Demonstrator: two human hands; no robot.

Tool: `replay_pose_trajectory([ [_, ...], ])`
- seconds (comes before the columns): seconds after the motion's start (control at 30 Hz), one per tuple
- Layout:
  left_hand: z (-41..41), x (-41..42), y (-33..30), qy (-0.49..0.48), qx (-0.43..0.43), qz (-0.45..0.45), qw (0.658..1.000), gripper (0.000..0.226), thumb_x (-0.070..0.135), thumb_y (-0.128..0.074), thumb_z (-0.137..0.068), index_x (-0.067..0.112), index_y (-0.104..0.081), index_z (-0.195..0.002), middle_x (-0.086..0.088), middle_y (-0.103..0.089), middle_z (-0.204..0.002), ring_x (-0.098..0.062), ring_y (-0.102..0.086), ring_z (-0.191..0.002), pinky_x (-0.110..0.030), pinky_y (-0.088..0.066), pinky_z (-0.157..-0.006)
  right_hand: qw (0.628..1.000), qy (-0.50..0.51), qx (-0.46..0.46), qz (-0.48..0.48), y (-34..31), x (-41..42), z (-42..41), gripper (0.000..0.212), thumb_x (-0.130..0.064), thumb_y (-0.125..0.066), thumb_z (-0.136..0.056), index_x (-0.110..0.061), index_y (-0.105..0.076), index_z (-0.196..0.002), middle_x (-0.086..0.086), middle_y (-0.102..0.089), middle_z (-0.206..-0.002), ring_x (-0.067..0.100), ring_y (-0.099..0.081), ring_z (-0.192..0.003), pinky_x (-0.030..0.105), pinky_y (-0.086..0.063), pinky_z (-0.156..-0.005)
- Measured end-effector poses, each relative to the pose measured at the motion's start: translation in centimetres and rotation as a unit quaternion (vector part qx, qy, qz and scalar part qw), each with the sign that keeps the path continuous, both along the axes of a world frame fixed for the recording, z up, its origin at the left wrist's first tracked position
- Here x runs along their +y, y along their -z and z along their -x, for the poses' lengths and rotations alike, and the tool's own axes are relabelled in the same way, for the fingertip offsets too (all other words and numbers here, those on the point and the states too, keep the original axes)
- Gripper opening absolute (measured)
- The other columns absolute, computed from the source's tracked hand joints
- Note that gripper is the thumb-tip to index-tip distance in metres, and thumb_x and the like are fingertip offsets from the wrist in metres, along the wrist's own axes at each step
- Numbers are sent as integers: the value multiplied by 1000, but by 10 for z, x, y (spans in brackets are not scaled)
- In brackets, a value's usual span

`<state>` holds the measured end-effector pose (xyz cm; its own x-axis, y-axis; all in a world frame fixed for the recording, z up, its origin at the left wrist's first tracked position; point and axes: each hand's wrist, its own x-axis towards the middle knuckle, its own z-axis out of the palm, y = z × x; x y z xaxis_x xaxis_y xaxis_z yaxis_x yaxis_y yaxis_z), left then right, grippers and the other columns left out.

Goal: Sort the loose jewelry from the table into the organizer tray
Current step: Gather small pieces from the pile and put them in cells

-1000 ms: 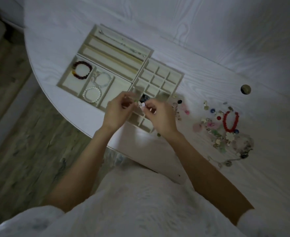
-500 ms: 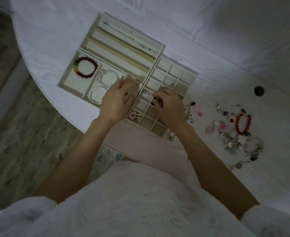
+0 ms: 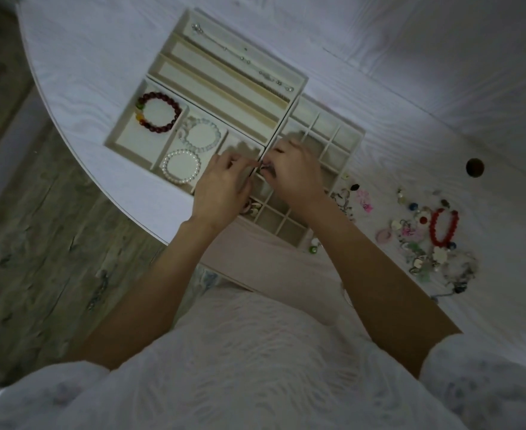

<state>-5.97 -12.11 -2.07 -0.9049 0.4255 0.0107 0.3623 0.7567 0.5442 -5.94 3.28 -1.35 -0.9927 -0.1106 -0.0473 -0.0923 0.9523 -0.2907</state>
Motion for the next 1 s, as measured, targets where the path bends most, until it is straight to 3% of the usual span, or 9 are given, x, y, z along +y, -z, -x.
replay_pose_trajectory([
  [0.17, 2, 3, 0, -2, 19, 10, 1000, 29, 11, -65, -82, 12, -64, -111, -12, -61, -101, -34, -56, -93, -39, -48, -71, 998, -41, 12, -53, 2, 4, -6, 17, -4, -67, -75, -12, -74, -89, 9, -68, -79, 28, -62, -79, 33, -49, -64],
  [0.37, 4, 4, 1, -14, 3, 6, 1000, 33, 11, -68, -80, 15, -64, -113, -6, -66, -103, -31, -57, -89, -34, -45, -68, 992, 4, -10, -122, -6, -6, -5, 9, -18, -71, -77, -15, -69, -86, 4, -69, -72, 21, -65, -72, 31, -45, -81],
  [0.47, 5, 4, 0, -14, -13, 4, 1000, 33, 13, -67, -82, 18, -65, -114, -4, -66, -105, -30, -57, -91, -33, -44, -71, 991, 7, -34, -129, -8, -8, -1, 7, -14, -64, -84, -17, -69, -88, 3, -68, -75, 19, -64, -73, 32, -44, -85],
  [0.7, 6, 4, 0, -24, -2, 7, 1000, 34, 12, -68, -79, 17, -64, -113, -5, -66, -101, -29, -58, -90, -33, -44, -69, 1000, 6, -1, 21, -2, 5, -7, 19, 3, -61, -78, -9, -66, -92, 10, -69, -86, 28, -64, -84, 41, -46, -86],
  [0.83, 7, 9, 6, 15, 30, -12, 999, 37, 22, -51, -81, 11, -62, -115, -13, -59, -109, -33, -54, -96, -40, -47, -77, 996, -33, 28, 79, -6, 7, -8, 26, 9, -61, -70, -5, -58, -92, 6, -67, -79, 24, -61, -76, 26, -42, -69],
  [0.9, 10, 11, 10, 27, 40, 6, 999, 35, 27, -48, -81, 13, -66, -108, -12, -58, -113, -32, -52, -101, -42, -46, -80, 994, -29, 27, 103, -8, 10, -9, 30, 8, -64, -70, -5, -54, -95, 2, -66, -80, 19, -61, -75, 24, -41, -70],
  [1.0, 13, 15, 11, 18, 50, 21, 998, 27, 29, -51, -82, 19, -71, -97, -9, -58, -115, -29, -49, -106, -40, -44, -83, 992, -3, 23, 125, -4, 13, -9, 33, 9, -65, -69, -6, -52, -96, 1, -67, -81, 18, -65, -75, 34, -51, -75],
])
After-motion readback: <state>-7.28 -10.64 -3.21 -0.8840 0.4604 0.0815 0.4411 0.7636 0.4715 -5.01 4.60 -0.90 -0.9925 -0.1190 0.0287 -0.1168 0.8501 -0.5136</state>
